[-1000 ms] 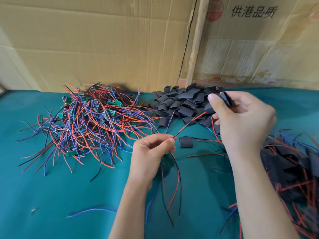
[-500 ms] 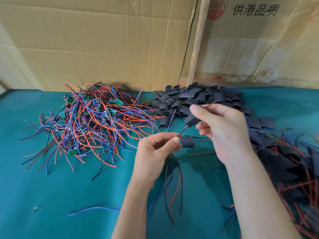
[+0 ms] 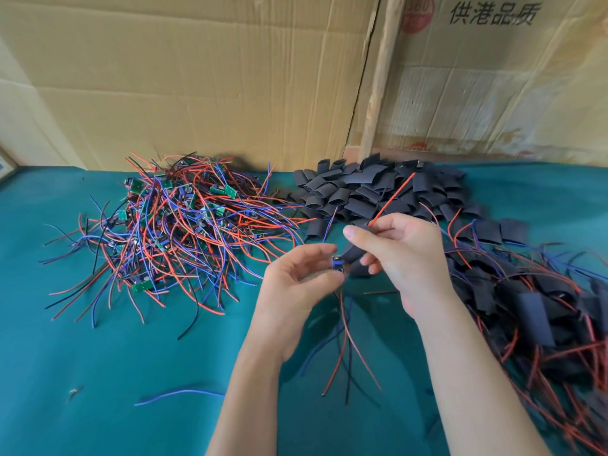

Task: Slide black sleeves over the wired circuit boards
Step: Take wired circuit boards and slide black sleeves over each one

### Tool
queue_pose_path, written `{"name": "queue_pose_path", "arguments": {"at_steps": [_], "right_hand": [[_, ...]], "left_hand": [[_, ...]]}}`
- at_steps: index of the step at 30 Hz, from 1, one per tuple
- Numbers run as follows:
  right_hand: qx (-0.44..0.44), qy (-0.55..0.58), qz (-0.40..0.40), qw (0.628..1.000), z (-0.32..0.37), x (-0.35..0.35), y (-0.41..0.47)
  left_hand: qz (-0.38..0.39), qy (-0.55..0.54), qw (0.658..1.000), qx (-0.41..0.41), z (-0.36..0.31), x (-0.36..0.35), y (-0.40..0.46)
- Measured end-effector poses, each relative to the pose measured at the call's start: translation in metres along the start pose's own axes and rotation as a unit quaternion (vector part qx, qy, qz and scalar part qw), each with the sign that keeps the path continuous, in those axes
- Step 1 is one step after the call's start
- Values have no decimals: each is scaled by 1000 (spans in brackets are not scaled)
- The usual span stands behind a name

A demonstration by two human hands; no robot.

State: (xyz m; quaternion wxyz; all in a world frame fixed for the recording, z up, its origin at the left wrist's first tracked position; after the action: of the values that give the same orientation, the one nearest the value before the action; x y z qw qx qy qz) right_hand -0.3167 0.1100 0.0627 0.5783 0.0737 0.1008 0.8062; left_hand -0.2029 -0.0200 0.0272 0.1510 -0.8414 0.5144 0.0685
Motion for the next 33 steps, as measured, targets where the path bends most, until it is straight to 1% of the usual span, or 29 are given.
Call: {"name": "queue_pose_path", "arguments": {"at_steps": [5,9,11,14,18,22,28,30,33], "right_hand": [[-36,53,-4,998,-4,5,1],[-53,63,-11,997,-6,-1,-1],[-45,46,-10,998,-4,-2,-1],[-16,-2,13,1000,1,-3,0],[-11,-44,33,998,3,-4,0],[-12,-59,46,997,3,-7,-2],[-20,-71,52,996,1,-18,-6],[-25,-87,80,993,-1,-26,-9],[-33,-105,142,984,-1,-37,-12]], "left_hand": [[-39,33,998,-40,-6,2,-1],[-34,22,999,-29,-2,0,0],[-39,33,998,-37,-3,0,0],[-68,68,993,-64,-7,3,0],[-85,54,992,-76,-9,7,0],[-96,31,992,-71,-9,8,-1],[-156,24,986,-53,-9,12,-5],[-170,62,982,-57,-9,9,-6],[-171,161,971,-53,-7,3,-5]]}}
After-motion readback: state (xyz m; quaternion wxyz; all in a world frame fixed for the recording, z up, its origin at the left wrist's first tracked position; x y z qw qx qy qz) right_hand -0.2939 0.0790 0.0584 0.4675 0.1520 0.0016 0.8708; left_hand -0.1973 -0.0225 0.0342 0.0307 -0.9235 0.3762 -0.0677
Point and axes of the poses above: each hand's wrist, its own y-axis towards the middle knuckle, its own x-axis out of the back of the hand, z = x × y, the point moved 8 cm from there along y, towards the middle knuckle, and after that the axes turned 13 degrees about x, right-handed, at the moved point
